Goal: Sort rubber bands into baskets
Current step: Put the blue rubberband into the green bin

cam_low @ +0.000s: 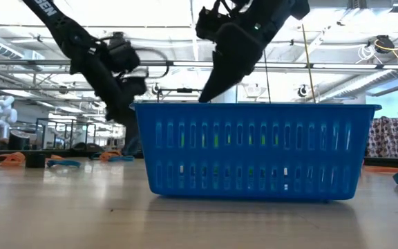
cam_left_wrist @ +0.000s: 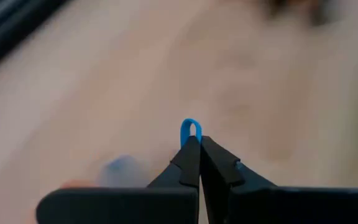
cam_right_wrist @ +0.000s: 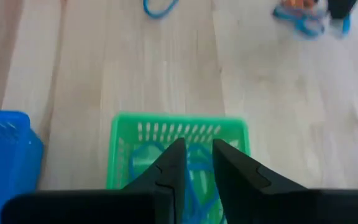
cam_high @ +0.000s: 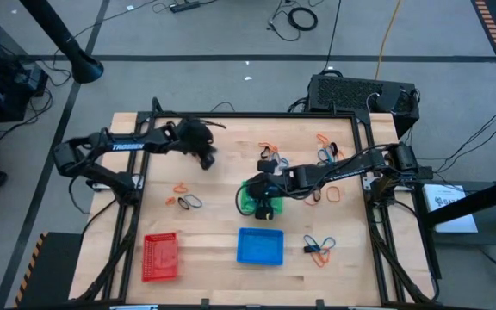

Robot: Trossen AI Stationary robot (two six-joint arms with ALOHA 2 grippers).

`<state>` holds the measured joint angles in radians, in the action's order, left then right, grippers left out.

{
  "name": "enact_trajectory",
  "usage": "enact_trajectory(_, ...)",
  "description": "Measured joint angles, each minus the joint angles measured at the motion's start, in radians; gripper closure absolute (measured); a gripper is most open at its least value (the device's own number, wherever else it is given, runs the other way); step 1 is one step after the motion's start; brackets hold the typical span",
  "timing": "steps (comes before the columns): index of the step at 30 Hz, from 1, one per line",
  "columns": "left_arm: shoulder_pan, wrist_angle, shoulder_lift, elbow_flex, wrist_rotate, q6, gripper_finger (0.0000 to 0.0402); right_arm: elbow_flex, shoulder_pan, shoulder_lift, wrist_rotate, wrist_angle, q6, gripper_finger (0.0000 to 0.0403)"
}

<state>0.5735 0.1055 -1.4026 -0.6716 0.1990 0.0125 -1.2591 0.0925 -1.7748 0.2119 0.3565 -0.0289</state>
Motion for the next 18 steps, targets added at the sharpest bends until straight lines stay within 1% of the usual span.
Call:
enact_trajectory(3,-0.075,-0.083,-0.001,0.0,0.159,-0.024,0.0399,0.0,-0.001,0.0,0.001,-0.032,0.021,0.033)
enact_trajectory(5,-0.129,-0.144,-0.001,0.0,0.222,-0.027,0.0399,0.0,-0.002,0.0,0.001,-0.047,0.022,0.033)
enact_trajectory(11,-0.267,-0.28,-0.001,0.0,0.326,-0.026,0.0397,0.0,-0.002,0.0,0.001,-0.053,0.019,0.033)
enact_trajectory(18,-0.359,-0.305,-0.001,0.0,0.333,-0.021,0.0396,0.0,-0.002,0.0,0.001,-0.055,0.015,0.033)
